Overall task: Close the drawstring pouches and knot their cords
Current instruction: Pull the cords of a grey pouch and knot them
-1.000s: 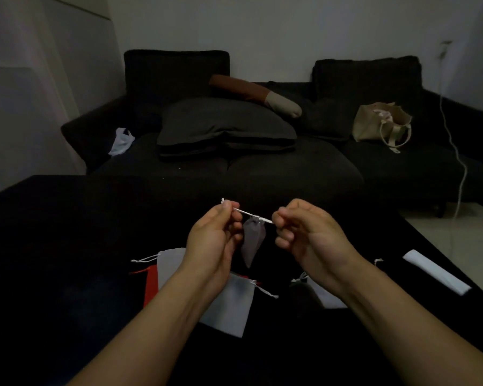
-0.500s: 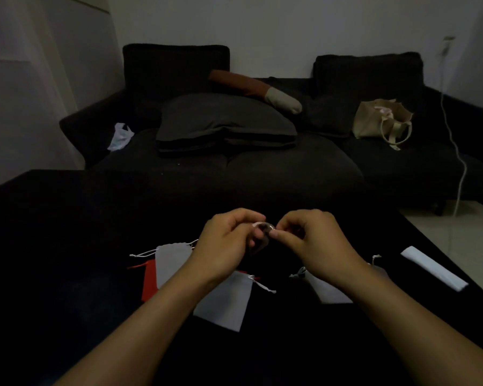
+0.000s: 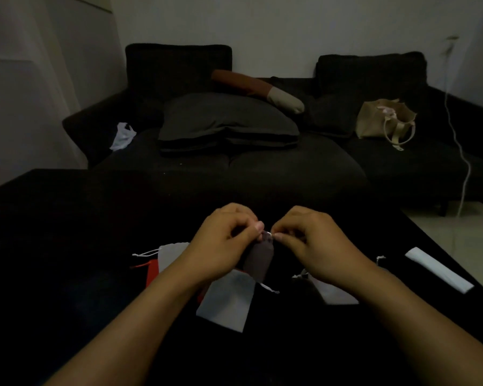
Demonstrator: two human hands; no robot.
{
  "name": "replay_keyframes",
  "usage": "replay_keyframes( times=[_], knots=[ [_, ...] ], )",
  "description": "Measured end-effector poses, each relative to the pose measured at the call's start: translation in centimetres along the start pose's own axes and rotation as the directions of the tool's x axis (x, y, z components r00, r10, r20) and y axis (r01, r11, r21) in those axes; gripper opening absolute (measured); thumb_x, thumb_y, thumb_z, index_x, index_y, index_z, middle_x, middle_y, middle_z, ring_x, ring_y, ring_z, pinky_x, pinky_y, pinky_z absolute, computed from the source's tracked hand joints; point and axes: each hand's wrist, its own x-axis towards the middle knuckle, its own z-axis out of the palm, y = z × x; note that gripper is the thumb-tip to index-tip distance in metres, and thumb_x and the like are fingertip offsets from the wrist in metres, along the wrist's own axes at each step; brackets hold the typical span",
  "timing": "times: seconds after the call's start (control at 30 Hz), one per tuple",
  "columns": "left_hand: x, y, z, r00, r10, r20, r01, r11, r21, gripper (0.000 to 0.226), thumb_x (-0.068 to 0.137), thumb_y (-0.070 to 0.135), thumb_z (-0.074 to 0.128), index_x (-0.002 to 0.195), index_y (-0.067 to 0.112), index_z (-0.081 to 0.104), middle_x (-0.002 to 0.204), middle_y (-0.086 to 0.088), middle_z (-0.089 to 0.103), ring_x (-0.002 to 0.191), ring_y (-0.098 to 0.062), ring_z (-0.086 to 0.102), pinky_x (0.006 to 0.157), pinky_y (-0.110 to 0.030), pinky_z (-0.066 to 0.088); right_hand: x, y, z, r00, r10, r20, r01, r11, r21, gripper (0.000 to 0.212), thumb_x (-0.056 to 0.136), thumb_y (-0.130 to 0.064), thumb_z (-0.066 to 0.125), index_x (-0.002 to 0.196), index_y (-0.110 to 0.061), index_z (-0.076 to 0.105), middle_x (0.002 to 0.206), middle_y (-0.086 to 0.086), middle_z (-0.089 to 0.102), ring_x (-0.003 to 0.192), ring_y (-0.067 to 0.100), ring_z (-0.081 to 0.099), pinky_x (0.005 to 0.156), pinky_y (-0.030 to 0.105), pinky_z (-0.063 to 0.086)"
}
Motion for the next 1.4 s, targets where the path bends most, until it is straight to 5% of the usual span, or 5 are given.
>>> replay_keyframes(
  times=[0.13,0.3,0.57,0.97,1.4],
  knots=[
    [-0.2,0.6,0.1,0.989,-0.116,0.091,0.145,0.886,-0.440,0.019,0.094,0.013,0.060,0.091,0.001,0.075,0.100,-0.007,0.075,0.099,-0.014,0.070,0.086,-0.025,0.055,-0.2,0.0,-0.1,0.999,-0.018,0.037,0.016,0.998,0.060,0.014,0.090,-0.016,0.068,0.099,-0.022,0.077,0.102,-0.011,0.062,0.092,-0.001,0.059,0.078,0.011,0.046],
    [-0.1,0.6,0.6,0.938,-0.320,0.137,0.326,0.671,-0.666,0.020,0.092,0.020,0.062,0.090,0.009,0.078,0.095,-0.014,0.076,0.087,-0.020,0.072,0.075,-0.028,0.057,-0.4,-0.7,0.2,0.999,0.028,0.040,-0.032,0.994,0.107,0.012,0.093,-0.020,0.065,0.096,-0.023,0.076,0.084,-0.010,0.072,0.082,-0.001,0.066,0.079,0.030,0.056],
    [-0.1,0.3,-0.2,0.987,-0.160,0.034,0.158,0.882,-0.444,0.015,0.093,0.011,0.062,0.095,0.009,0.077,0.092,-0.004,0.077,0.092,-0.013,0.073,0.079,-0.022,0.055,-0.5,-0.9,-0.5,0.987,0.070,-0.144,-0.007,0.919,0.395,0.017,0.086,-0.011,0.072,0.102,-0.017,0.074,0.079,-0.002,0.075,0.079,0.004,0.072,0.080,0.031,0.059],
    [-0.4,0.9,-1.2,0.990,-0.084,0.109,0.116,0.933,-0.341,0.008,0.078,0.009,0.076,0.085,0.008,0.079,0.079,-0.006,0.077,0.077,-0.013,0.074,0.069,-0.020,0.055,-0.9,-1.0,-0.6,0.980,-0.157,-0.118,0.186,0.936,0.299,0.008,0.082,-0.014,0.077,0.090,-0.013,0.079,0.082,-0.007,0.075,0.080,0.004,0.071,0.075,0.034,0.058],
    [-0.7,1.9,-1.4,0.903,-0.282,0.323,0.429,0.584,-0.689,0.014,0.070,0.017,0.072,0.080,0.010,0.078,0.086,-0.015,0.075,0.074,-0.017,0.070,0.070,-0.027,0.055,-0.9,-2.0,-1.2,1.000,0.013,0.015,-0.020,0.672,0.741,0.006,0.087,-0.003,0.066,0.090,0.002,0.065,0.064,0.009,0.065,0.060,0.011,0.062,0.058,0.018,0.049]
  ],
)
